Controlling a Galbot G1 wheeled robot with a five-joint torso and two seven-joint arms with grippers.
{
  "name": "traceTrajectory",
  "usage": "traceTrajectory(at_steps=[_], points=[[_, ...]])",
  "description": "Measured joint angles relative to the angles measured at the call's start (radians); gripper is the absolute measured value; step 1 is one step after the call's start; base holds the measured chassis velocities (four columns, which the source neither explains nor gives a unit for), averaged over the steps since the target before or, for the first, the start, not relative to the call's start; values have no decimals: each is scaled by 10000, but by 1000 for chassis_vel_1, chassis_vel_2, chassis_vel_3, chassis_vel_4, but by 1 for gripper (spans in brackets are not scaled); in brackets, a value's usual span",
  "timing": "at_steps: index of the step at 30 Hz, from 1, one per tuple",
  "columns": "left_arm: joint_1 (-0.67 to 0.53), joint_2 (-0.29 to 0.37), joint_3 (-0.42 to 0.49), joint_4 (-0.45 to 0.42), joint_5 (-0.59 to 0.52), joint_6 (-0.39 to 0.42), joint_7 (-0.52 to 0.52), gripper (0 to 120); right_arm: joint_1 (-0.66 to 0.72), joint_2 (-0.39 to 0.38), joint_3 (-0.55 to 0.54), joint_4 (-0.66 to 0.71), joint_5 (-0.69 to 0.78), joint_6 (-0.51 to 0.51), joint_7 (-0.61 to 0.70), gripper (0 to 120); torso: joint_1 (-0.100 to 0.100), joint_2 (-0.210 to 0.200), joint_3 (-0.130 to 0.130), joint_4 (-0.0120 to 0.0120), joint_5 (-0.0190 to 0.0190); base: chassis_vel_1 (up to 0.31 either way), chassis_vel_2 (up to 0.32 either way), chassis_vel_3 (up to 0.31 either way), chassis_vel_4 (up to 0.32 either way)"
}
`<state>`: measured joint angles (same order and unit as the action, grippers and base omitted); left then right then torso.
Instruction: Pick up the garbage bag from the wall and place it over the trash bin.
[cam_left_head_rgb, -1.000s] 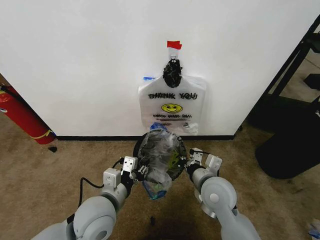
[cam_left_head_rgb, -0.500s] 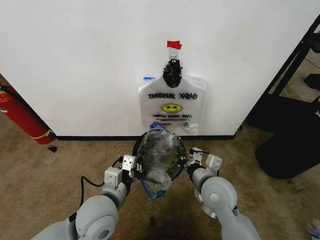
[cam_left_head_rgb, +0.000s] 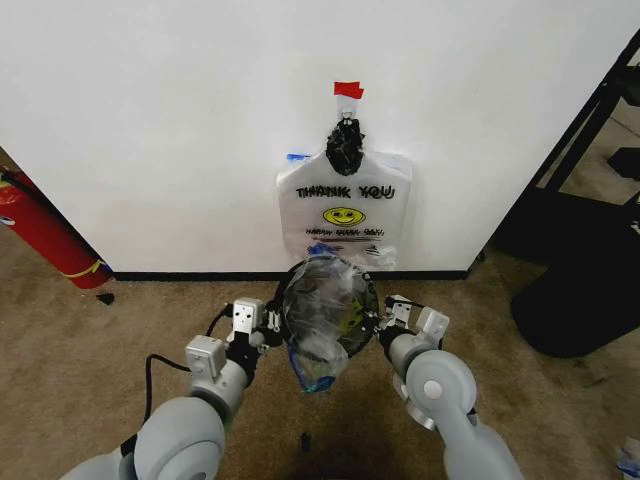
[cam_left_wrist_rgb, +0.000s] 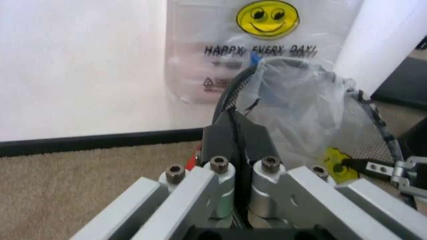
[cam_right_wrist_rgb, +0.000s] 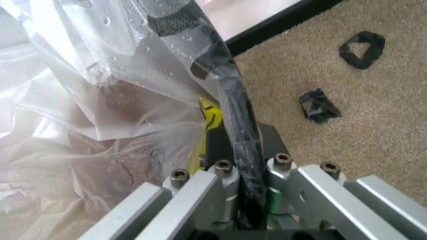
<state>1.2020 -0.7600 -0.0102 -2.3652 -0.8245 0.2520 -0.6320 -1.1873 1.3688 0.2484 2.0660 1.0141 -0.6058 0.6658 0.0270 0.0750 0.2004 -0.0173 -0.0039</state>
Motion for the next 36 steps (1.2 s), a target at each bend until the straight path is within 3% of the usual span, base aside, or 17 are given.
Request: traceTrajectory(at_steps=[5,10,23,25,36], points=[[21,23,273,-240,249,591,118,0,6,-13,-10,8,-8,0,-1,0,0,0,0,0,0,0,0,0,0],[-99,252,757,-265,1759,945,850,8,-18,36,-55,15,-61,0,0,0,0,0,0,1,0,0,0,0,0],[-726,183,1462,540,2902,1636,903,56,-71,25,-64,116,-140,-12,0,0,0,0,0,0,0,0,0,0,0],[-750,167,1482,596,2937,1669,854,55,-70,17,-64,116,-140,-12,0,0,0,0,0,0,0,0,0,0,0],[-992,51,1771,856,3004,1714,715,13,-39,154,-134,140,-216,-21,-1,0,0,0,0,0,0,0,0,0,0]])
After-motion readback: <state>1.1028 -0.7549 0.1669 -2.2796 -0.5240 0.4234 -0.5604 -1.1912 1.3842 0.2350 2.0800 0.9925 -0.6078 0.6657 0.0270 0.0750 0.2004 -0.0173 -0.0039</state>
